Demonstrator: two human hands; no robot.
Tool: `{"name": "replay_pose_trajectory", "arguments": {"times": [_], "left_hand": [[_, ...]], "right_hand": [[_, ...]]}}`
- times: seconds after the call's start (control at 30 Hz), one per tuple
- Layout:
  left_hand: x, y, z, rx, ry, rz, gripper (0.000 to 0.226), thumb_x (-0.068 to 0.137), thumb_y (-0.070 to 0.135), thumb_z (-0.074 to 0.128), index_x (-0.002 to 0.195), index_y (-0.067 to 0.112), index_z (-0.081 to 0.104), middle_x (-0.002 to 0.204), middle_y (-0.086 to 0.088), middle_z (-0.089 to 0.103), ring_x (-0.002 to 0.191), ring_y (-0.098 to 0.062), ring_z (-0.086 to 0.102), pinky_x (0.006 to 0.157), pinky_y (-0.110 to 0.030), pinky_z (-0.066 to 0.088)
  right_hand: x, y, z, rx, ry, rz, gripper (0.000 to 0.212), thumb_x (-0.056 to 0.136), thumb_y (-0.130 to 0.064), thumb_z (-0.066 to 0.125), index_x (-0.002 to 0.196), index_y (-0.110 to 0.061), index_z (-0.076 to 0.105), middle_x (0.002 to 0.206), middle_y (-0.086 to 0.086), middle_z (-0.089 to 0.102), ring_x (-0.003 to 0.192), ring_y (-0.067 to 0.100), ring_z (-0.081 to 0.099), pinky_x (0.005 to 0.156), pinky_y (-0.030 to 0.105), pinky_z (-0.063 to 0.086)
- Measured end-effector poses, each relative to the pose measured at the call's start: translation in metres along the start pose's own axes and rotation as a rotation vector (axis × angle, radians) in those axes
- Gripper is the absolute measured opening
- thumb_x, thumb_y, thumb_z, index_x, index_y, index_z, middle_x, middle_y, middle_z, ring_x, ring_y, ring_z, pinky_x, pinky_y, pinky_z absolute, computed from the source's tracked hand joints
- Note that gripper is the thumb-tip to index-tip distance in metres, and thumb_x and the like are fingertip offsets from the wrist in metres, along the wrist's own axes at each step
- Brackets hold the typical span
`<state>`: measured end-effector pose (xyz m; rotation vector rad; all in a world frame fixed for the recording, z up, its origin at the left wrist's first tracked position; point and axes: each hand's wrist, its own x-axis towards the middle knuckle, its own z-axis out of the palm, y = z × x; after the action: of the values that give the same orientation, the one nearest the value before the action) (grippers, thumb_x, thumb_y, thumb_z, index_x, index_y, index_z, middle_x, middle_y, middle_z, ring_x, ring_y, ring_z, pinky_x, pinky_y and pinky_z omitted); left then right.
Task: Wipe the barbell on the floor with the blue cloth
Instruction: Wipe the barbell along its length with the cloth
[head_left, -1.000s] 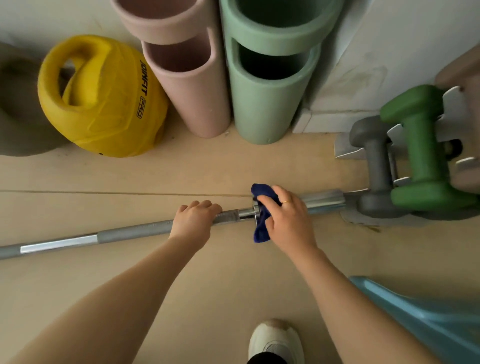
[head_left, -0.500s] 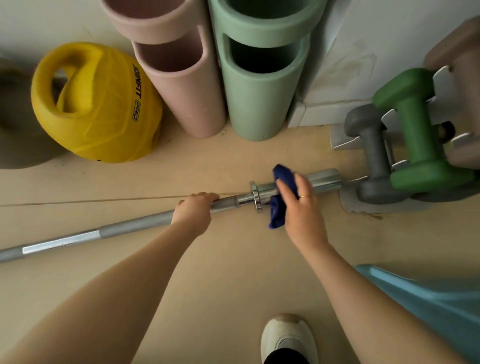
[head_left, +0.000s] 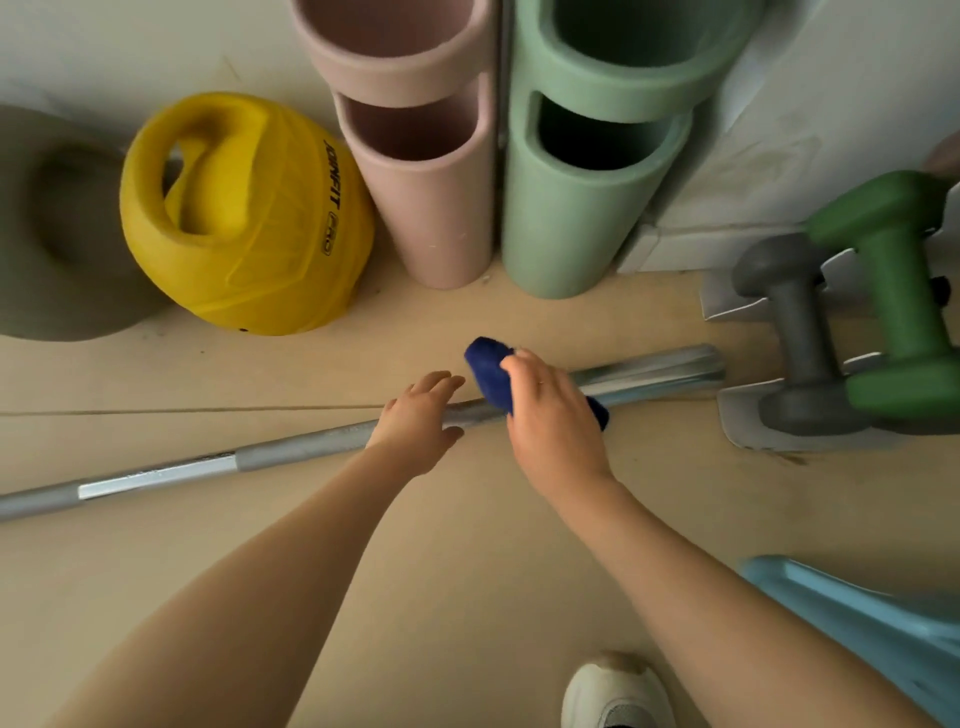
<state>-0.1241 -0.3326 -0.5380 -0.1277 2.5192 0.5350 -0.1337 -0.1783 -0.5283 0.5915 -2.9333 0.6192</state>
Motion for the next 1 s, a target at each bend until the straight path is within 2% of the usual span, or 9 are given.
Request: {"name": "replay_pose_trajectory", "arguments": {"times": [0.1, 0.2, 0.33, 0.43, 0.57, 0.73, 0.83, 0.93, 1.0], "left_hand": [[-0.013, -0.026, -0.010, 0.049, 0.048, 0.007, 0.058, 0.091, 0.026, 0.058, 0.143, 0.024, 0.032, 0.148, 0.003, 0.034, 0.135, -0.021, 0.032, 0.109, -0.036, 0.027], [-0.023, -0.053, -0.018, 0.074, 0.074, -0.047, 0.054, 0.092, 0.027, 0.057, 0.141, 0.023, 0.036, 0.144, 0.002, 0.039, 0.131, -0.021, 0.037, 0.107, -0.036, 0.030], [-0.035, -0.078, -0.022, 0.115, 0.090, -0.079, 0.052, 0.091, 0.029, 0.058, 0.138, 0.022, 0.040, 0.139, 0.000, 0.042, 0.126, -0.022, 0.041, 0.104, -0.035, 0.032], [-0.043, -0.093, -0.021, 0.149, 0.134, -0.098, 0.051, 0.088, 0.033, 0.062, 0.135, 0.020, 0.045, 0.133, -0.003, 0.044, 0.122, -0.024, 0.044, 0.102, -0.035, 0.034], [-0.050, -0.105, -0.019, 0.129, 0.156, -0.188, 0.051, 0.085, 0.035, 0.065, 0.131, 0.020, 0.049, 0.128, -0.003, 0.048, 0.118, -0.025, 0.047, 0.099, -0.036, 0.034], [-0.053, -0.111, -0.017, 0.126, 0.124, -0.147, 0.040, 0.089, 0.029, 0.061, 0.128, 0.023, 0.053, 0.124, -0.001, 0.052, 0.115, -0.024, 0.048, 0.096, -0.035, 0.036], [-0.052, -0.115, -0.015, 0.115, 0.133, -0.134, 0.037, 0.092, 0.024, 0.056, 0.128, 0.024, 0.052, 0.126, 0.001, 0.052, 0.117, -0.024, 0.047, 0.095, -0.035, 0.035], [-0.051, -0.115, -0.013, 0.081, 0.137, -0.128, 0.035, 0.092, 0.019, 0.055, 0.127, 0.022, 0.053, 0.124, -0.001, 0.052, 0.115, -0.025, 0.047, 0.092, -0.035, 0.037], [-0.051, -0.115, -0.013, 0.068, 0.133, -0.123, 0.035, 0.093, 0.018, 0.055, 0.128, 0.021, 0.053, 0.123, -0.002, 0.052, 0.114, -0.026, 0.046, 0.091, -0.035, 0.037]], "right_hand": [[0.004, -0.025, 0.028, -0.142, -0.147, 0.056, 0.015, 0.066, -0.003, 0.063, 0.080, -0.009, 0.062, 0.075, 0.009, 0.068, 0.063, 0.028, 0.060, 0.057, 0.029, 0.050], [0.002, -0.041, 0.043, -0.127, -0.324, 0.124, 0.025, 0.065, -0.004, 0.072, 0.088, -0.007, 0.063, 0.089, 0.011, 0.069, 0.074, 0.033, 0.059, 0.063, 0.033, 0.051], [0.005, -0.012, 0.034, -0.228, -0.278, -0.081, 0.029, 0.065, -0.012, 0.070, 0.093, -0.018, 0.066, 0.097, 0.005, 0.070, 0.077, 0.031, 0.062, 0.062, 0.034, 0.050], [0.003, -0.006, 0.026, -0.275, -0.289, 0.060, 0.039, 0.064, -0.007, 0.069, 0.099, -0.021, 0.065, 0.102, 0.007, 0.067, 0.080, 0.034, 0.058, 0.068, 0.037, 0.047], [0.002, -0.051, 0.038, -0.152, -0.481, 0.200, 0.047, 0.083, -0.002, 0.049, 0.127, -0.017, 0.047, 0.139, 0.012, 0.039, 0.110, 0.038, 0.040, 0.086, 0.042, 0.043], [0.007, -0.036, 0.022, -0.217, -0.567, 0.041, 0.047, 0.087, -0.009, 0.048, 0.130, -0.027, 0.041, 0.136, 0.006, 0.036, 0.115, 0.031, 0.038, 0.078, 0.038, 0.043], [0.007, -0.030, 0.014, -0.329, -0.531, 0.161, 0.042, 0.087, -0.011, 0.048, 0.126, -0.026, 0.044, 0.129, 0.009, 0.040, 0.107, 0.035, 0.045, 0.071, 0.037, 0.039], [0.005, -0.062, 0.031, -0.119, -0.481, 0.350, 0.036, 0.085, -0.009, 0.049, 0.119, -0.021, 0.053, 0.128, 0.012, 0.042, 0.095, 0.037, 0.055, 0.067, 0.036, 0.041], [0.003, -0.086, 0.044, -0.001, -0.510, 0.309, 0.036, 0.086, -0.010, 0.050, 0.121, -0.020, 0.054, 0.132, 0.012, 0.039, 0.096, 0.037, 0.057, 0.072, 0.037, 0.047]]}}
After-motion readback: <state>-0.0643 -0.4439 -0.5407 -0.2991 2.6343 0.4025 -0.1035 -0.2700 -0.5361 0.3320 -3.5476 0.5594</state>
